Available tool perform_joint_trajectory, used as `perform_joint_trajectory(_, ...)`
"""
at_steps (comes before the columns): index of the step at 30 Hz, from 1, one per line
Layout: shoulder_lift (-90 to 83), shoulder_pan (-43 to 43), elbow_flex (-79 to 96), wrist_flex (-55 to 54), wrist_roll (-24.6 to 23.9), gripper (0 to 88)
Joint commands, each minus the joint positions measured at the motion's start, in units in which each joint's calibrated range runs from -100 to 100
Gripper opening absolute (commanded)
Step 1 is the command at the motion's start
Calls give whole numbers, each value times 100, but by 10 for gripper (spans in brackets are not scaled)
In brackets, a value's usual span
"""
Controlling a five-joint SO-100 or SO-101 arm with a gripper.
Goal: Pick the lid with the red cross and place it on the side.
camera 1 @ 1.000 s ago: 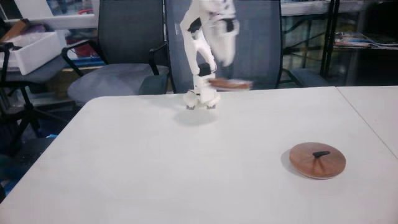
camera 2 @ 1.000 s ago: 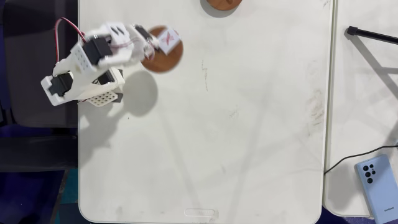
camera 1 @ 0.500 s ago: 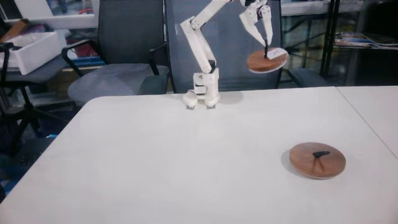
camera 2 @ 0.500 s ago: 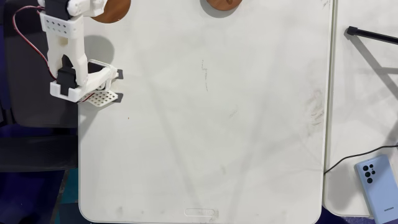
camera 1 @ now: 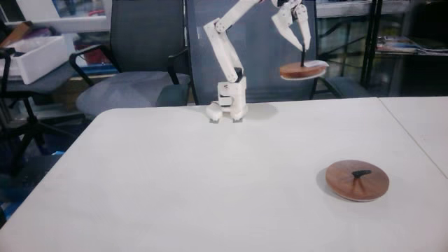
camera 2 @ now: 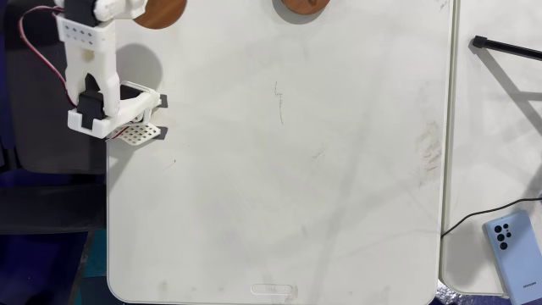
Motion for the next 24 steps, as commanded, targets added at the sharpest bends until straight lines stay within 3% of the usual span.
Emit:
perform_joint_trajectory(1, 409, 183, -121, -428, -33, 0)
perform_joint_trajectory(16, 742, 206, 79, -1232, -92, 0)
perform_joint_trajectory(24, 631, 206, 2191, -2660, -126, 0)
